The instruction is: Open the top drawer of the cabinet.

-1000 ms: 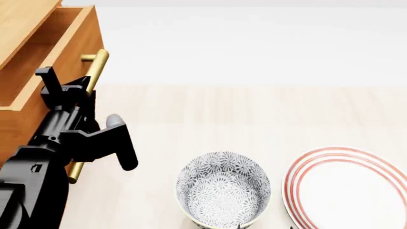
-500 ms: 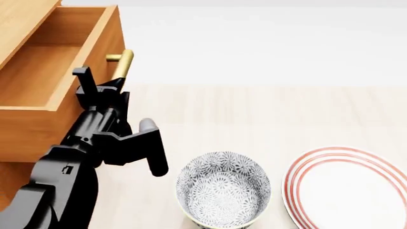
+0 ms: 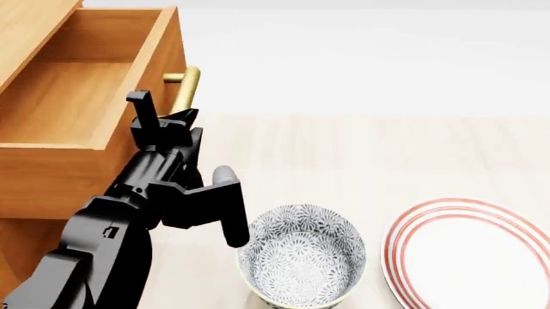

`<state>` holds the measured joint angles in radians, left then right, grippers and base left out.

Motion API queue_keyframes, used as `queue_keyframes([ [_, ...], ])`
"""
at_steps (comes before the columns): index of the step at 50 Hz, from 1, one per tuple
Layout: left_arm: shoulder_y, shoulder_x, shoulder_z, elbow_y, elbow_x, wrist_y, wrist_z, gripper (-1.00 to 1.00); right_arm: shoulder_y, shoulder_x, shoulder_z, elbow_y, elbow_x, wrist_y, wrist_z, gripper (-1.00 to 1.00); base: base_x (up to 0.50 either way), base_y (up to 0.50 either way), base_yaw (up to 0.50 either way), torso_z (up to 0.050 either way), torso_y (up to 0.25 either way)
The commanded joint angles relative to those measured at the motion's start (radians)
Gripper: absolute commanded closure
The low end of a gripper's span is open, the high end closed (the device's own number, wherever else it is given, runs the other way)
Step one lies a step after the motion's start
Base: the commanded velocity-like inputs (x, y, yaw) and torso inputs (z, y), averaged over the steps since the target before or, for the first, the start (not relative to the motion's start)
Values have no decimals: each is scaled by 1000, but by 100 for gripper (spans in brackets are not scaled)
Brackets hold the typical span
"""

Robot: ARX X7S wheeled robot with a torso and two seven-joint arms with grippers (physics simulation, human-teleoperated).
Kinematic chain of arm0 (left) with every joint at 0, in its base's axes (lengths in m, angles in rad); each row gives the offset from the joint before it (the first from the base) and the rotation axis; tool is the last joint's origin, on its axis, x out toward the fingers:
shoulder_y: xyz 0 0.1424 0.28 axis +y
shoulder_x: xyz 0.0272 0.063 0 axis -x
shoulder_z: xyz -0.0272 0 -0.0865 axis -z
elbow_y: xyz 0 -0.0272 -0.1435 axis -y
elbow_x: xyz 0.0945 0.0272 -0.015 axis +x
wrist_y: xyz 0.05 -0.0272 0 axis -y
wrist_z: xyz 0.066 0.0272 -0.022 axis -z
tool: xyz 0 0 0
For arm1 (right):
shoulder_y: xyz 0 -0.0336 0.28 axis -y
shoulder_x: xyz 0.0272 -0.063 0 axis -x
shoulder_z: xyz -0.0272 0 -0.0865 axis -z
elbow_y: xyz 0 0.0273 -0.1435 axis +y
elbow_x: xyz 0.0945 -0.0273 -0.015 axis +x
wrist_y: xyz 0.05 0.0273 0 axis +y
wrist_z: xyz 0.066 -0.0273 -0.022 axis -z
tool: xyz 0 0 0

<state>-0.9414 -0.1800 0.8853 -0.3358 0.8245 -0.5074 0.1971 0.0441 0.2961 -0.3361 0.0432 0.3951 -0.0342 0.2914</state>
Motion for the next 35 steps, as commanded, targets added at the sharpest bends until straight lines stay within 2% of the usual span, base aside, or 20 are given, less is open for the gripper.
queue_keyframes([
  [1,-2,44,32,70,-18,19,6,100,4,-10,9,9,-8,-2,-9,-100,0,-3,0,0,12],
  [12,-5,39,24,65,-31,15,-2,100,17,-12,12,18,-2,3,-2,-100,-7,0,0,0,4],
  [13,-3,41,20,66,-32,11,-10,-100,17,-12,12,18,-2,3,-1,-100,0,0,0,0,10],
  [24,44,53,-3,212,-26,-23,-38,-100,14,-11,8,27,1,-5,-5,-100,0,0,0,0,0],
  [33,114,100,-86,386,-150,-63,23,-100,13,-10,3,24,3,-1,-3,-100,0,0,0,0,0],
  [35,141,126,-134,449,-209,-89,43,-100,12,-9,1,22,3,0,-2,-100,0,0,0,0,0],
])
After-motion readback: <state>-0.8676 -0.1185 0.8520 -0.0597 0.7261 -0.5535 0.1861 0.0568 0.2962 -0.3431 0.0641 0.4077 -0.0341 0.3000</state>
